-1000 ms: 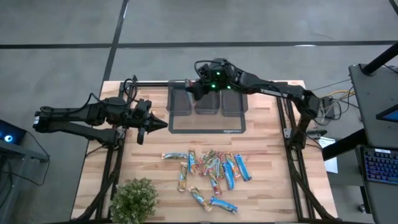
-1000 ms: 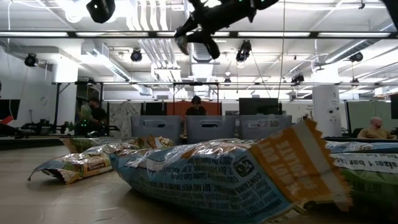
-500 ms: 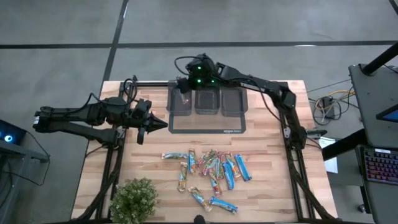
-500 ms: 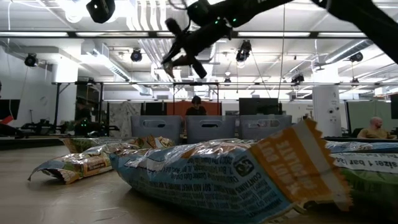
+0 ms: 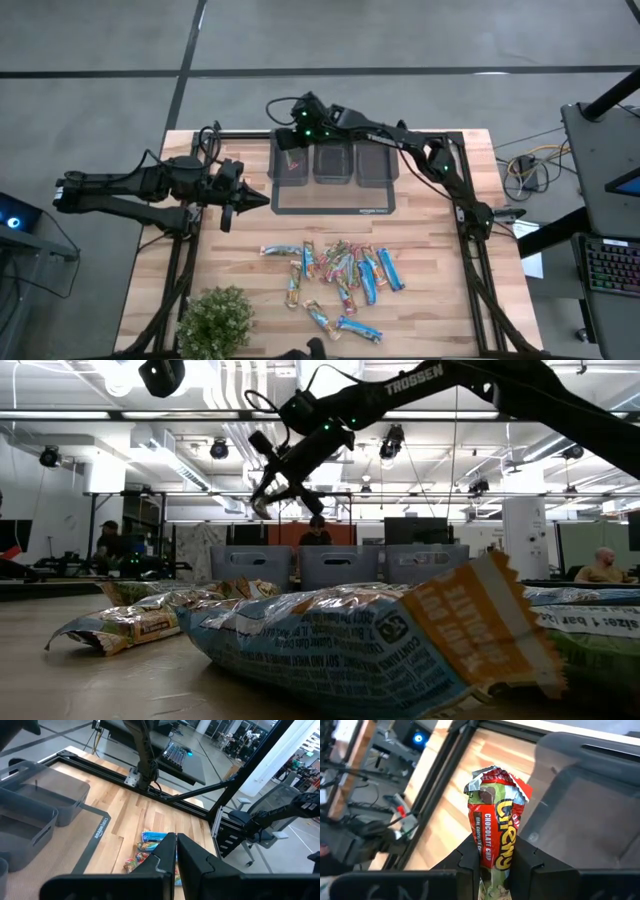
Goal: Pick and place Granola Bars by type
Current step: Put the red granola bar into the left black bin
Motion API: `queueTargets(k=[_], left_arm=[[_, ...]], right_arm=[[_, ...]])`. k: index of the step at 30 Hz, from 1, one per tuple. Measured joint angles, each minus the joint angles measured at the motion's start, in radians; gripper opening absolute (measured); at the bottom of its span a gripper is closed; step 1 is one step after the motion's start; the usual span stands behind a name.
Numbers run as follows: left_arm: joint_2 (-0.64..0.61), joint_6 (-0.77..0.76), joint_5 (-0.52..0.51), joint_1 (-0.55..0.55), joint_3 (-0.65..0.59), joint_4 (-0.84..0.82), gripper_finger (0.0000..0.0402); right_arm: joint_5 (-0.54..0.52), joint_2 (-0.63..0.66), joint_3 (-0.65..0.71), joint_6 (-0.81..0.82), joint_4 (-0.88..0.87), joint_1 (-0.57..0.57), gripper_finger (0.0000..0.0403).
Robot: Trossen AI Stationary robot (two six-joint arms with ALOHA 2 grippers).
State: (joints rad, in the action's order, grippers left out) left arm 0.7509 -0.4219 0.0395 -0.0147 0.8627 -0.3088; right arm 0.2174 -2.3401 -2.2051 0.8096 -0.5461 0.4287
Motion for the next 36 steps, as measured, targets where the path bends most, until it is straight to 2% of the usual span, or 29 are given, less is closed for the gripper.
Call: queueTargets(k=[13,36], left_arm=[[0.000,0.001,0.000,0.000,0.000,0.000,0.0000],[0.000,0.001,0.000,0.000,0.000,0.000,0.0000]], right_arm=[[-0.065,-0.019,0.001,0.057,-0.048,0.018,0.0059],[-0.060,-0.019,0.002,0.055,-0.057,0.023,0.0059]])
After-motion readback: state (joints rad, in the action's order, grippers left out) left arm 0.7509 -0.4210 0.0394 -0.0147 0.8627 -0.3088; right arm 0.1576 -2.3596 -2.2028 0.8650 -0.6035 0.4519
